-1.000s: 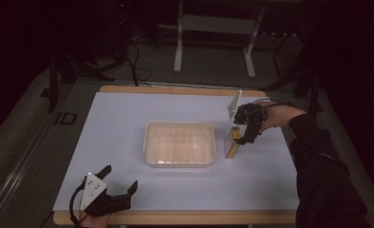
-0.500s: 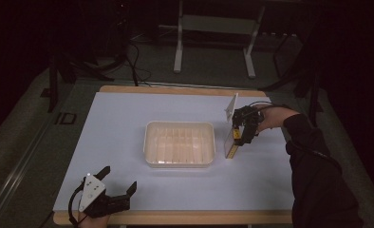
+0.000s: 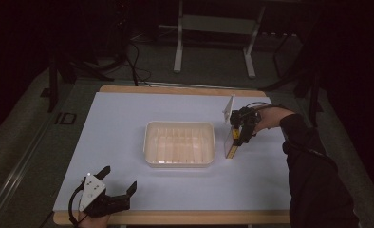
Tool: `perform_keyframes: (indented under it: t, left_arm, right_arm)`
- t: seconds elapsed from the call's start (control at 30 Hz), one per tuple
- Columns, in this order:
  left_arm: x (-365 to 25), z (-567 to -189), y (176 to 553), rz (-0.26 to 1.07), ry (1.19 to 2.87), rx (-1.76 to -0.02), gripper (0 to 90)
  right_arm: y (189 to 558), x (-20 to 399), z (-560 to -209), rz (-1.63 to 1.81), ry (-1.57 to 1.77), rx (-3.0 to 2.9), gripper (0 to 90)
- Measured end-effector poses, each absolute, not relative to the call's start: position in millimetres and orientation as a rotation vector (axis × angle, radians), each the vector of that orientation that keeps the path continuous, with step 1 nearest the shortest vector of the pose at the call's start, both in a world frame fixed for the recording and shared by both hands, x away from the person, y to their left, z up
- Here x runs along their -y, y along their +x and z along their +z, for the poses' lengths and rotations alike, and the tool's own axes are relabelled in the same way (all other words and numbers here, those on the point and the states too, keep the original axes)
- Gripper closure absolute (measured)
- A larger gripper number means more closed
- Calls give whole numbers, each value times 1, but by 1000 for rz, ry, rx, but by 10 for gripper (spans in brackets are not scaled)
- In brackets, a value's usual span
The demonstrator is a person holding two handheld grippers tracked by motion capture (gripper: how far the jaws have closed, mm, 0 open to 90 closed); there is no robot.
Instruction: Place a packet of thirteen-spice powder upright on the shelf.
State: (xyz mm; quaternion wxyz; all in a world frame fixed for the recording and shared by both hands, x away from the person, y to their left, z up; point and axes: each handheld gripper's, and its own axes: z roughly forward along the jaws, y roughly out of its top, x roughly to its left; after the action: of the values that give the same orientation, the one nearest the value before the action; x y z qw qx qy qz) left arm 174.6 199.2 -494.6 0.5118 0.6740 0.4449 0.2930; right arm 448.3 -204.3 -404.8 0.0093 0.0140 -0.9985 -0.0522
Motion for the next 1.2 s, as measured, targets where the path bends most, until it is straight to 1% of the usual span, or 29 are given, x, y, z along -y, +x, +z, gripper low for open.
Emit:
perform_keyframes:
  t: [0.4, 1.2]
  left_arm:
    - [-198, -494, 175, 706, 1628, -1063, 0]
    - [-195, -494, 177, 692, 1636, -1039, 0]
  right_arm:
    - [444, 207, -392, -143, 19, 3097, 318]
    - [428, 203, -338, -139, -28, 3147, 318]
